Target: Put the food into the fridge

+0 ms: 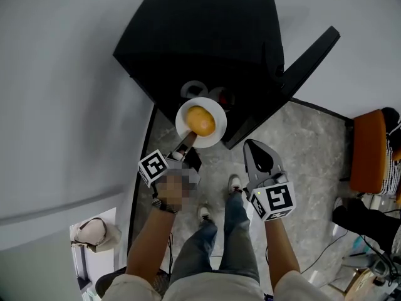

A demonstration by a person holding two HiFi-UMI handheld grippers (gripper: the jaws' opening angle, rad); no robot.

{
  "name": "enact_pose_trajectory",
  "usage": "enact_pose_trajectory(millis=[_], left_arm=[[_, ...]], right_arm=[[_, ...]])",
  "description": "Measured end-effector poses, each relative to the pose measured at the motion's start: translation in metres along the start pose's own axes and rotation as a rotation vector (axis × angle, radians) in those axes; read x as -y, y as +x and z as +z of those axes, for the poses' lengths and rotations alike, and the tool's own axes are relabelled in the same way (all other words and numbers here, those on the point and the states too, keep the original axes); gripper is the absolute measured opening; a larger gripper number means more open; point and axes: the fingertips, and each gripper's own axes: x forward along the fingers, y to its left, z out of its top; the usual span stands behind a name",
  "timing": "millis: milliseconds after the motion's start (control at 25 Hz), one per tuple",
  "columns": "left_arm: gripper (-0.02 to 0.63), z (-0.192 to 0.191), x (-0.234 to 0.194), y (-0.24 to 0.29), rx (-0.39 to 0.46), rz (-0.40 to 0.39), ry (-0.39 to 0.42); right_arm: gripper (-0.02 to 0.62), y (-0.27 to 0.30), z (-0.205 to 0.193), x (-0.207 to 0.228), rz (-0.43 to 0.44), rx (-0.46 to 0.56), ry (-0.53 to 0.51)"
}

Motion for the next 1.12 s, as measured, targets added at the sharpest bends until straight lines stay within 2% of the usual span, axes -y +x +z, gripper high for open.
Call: enact_pose_trajectory(millis=[480, 640, 760, 1120], left_arm=[[0.007, 0.011, -0.05, 0.037, 0.008, 0.04, -0.046], [0.006, 0.019, -0.056, 0.05, 0.031, 0.014, -0.07], [0.006, 0.024, -0.074, 0.055, 0.033, 0.062, -0.044], [0.008, 0.037, -0.1, 0.081, 0.038, 0.087, -0.037]], right_arm=[[0.005, 0.017, -0.025, 0.012, -0.006, -0.035, 0.004], [0.005, 0.024, -0.031, 0.012, 0.01, -0.048, -0.004], [0.006, 0.027, -0.035, 0.013, 0.016, -0.047, 0.007], [0.006, 0.035, -0.039, 0.014, 0.042, -0.06, 0.007]])
